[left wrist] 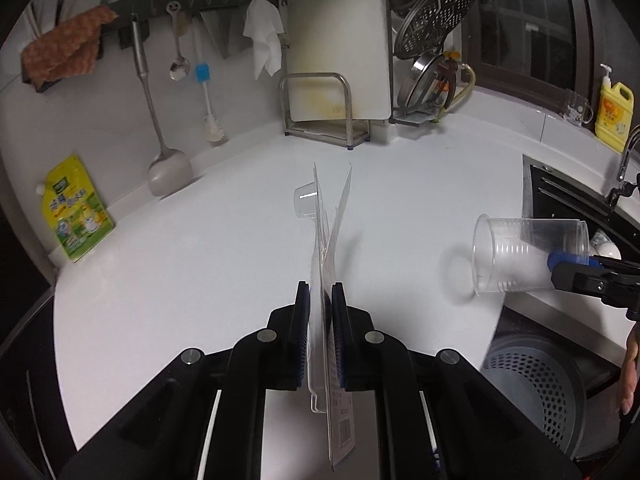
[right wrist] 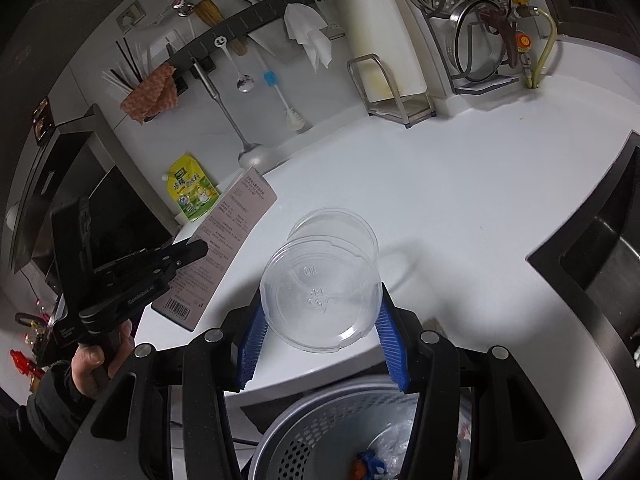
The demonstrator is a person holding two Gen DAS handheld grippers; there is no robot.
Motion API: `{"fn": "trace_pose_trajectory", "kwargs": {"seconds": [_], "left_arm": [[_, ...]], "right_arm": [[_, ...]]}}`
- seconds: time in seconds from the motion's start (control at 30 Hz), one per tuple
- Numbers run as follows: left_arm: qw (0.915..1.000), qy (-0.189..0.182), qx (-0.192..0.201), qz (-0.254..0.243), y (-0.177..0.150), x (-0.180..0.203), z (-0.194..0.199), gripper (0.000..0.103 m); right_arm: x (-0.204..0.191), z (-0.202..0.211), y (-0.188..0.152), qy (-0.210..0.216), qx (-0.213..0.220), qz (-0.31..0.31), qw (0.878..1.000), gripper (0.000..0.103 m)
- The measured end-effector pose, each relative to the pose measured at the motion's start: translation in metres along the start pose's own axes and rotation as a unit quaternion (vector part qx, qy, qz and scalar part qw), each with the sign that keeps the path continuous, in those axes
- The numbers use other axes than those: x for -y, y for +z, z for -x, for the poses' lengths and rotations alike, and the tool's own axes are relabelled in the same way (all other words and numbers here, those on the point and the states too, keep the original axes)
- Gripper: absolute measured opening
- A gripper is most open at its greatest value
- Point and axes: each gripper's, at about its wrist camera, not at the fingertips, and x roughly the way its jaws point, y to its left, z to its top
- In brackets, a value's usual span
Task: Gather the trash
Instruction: 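Carry the receipt and cup in both tools over the grey basket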
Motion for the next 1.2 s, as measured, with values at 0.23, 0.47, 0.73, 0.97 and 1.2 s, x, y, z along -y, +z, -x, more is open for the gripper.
{"fn": "trace_pose_trajectory", "kwargs": {"seconds": [0.23, 0.47, 0.73, 0.97, 1.2], "left_arm": [[0.9992, 0.024, 0.013, 0.028, -0.035, 0.020, 0.054, 0.012], [0.9982, 0.021, 0.000, 0.056, -0.082, 0.053, 0.090, 0.012], [0.9965, 0.005, -0.031, 0.077, -0.127, 0.093, 0.110, 0.012], [0.9937, -0.018, -0.073, 0.083, -0.153, 0.125, 0.099, 0.012], [0.9920, -0.035, -0.090, 0.082, -0.157, 0.145, 0.080, 0.012]], "right_arm": [[-0.011, 0.025, -0.033, -0.001, -0.004, 0.002, 1.000, 0.049], [-0.021, 0.054, -0.069, -0.007, -0.009, 0.013, 1.000, 0.049], [-0.024, 0.075, -0.110, -0.025, -0.022, 0.022, 0.999, 0.049], [-0.013, 0.080, -0.141, -0.038, -0.037, 0.008, 0.999, 0.049], [0.005, 0.079, -0.163, -0.066, -0.047, -0.008, 0.997, 0.049]]}}
